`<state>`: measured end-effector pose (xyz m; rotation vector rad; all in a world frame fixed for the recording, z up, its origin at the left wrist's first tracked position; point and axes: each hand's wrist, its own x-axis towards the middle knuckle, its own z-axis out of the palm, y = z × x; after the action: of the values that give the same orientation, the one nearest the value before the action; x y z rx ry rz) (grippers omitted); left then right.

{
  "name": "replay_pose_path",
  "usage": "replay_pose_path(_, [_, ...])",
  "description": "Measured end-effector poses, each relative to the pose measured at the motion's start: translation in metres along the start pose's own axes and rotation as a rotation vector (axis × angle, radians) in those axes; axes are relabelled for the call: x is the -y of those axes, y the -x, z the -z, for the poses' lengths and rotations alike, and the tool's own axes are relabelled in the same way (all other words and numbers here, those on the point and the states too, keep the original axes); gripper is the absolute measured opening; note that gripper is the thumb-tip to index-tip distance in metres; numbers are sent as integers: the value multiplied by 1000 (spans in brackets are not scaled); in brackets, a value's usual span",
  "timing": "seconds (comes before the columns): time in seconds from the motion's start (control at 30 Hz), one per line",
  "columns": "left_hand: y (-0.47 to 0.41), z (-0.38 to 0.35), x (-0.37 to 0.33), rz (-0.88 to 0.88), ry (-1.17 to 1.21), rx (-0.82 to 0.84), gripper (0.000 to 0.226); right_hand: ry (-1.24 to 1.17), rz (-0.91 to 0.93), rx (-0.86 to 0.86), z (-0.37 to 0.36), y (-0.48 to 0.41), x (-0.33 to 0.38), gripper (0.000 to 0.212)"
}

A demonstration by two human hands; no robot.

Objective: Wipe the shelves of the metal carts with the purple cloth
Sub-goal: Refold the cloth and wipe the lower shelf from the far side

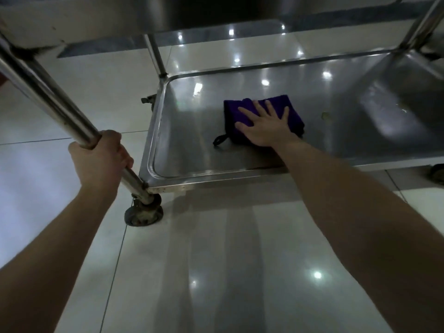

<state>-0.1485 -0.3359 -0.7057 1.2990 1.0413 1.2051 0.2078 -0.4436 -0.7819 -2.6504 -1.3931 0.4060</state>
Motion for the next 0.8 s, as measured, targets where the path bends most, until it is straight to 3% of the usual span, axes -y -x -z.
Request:
replay_pose_path(0.13, [1, 0, 0, 5, 0, 3, 25, 12, -203, -22, 14, 31, -82, 80])
replay_pose_path(0.3, [6, 2, 1, -3, -5, 10, 27, 32, -324, -68, -2, 39, -21, 84])
replay_pose_path(0.47, [1, 1, 1, 3, -5, -23, 29, 100, 97, -24, -48, 58, 148, 79])
replay_pose_path(0.57, [-4, 5, 0, 12, -15, -26, 28, 101, 321, 36, -67, 77, 197, 72])
replay_pose_path(0.7, [-8, 12, 2, 3, -9, -13, 33, 42, 437, 55, -53, 81, 156, 64])
replay_pose_path(0.8, [-10, 14, 2, 2, -13, 10, 33, 49, 368, 29, -40, 79, 80, 63])
